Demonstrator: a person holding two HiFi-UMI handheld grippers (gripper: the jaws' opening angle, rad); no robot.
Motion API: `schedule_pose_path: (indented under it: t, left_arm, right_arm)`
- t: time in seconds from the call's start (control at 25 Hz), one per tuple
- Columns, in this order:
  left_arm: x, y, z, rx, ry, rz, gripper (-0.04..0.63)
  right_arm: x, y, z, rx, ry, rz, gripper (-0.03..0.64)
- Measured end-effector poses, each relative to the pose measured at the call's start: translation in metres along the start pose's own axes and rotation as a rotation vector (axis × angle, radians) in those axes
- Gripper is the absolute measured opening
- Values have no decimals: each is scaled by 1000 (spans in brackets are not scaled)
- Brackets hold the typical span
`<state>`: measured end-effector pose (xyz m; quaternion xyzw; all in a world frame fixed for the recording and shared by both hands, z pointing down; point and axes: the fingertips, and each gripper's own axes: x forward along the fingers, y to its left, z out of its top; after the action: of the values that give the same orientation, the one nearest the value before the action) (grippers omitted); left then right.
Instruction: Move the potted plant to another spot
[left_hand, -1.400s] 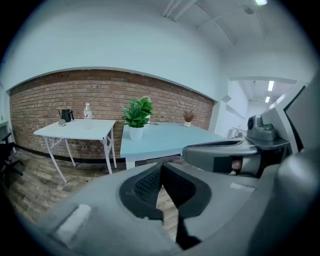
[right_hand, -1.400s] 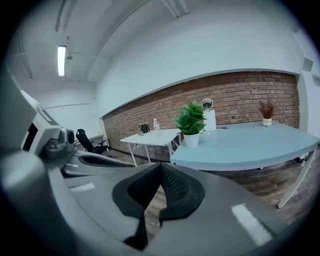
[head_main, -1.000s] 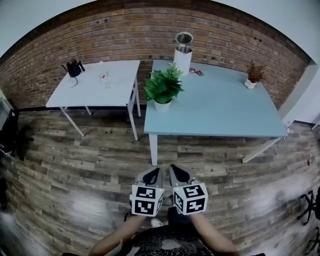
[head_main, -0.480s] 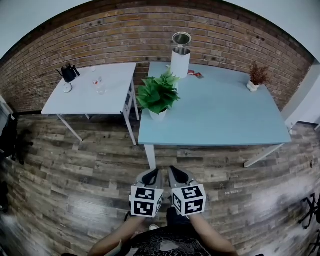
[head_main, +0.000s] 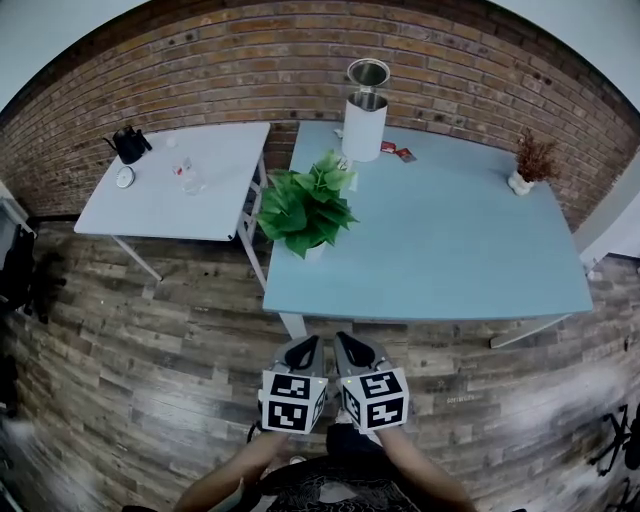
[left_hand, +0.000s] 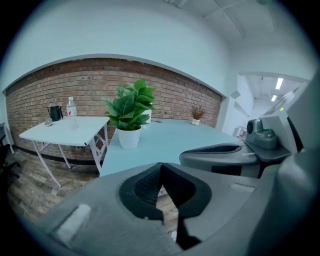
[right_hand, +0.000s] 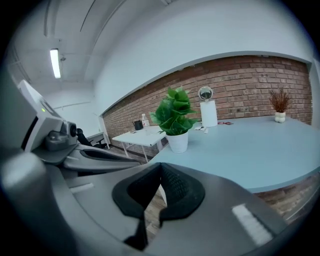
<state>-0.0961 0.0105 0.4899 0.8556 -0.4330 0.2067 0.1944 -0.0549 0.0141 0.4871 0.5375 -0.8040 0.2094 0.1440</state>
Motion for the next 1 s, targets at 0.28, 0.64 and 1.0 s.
schedule_pose_path:
  t: [0.28, 0.64, 1.0]
  left_arm:
    - [34, 12, 17, -24, 4, 50, -2]
    - [66, 30, 29, -58, 2, 131, -2]
    - [68, 45, 32, -111, 4, 208, -2]
  right_arm:
    - [31, -24, 10, -17, 29, 52, 6]
    - [67, -43, 21, -54, 50, 127, 11]
    - [90, -44, 28, -73, 48, 196, 20]
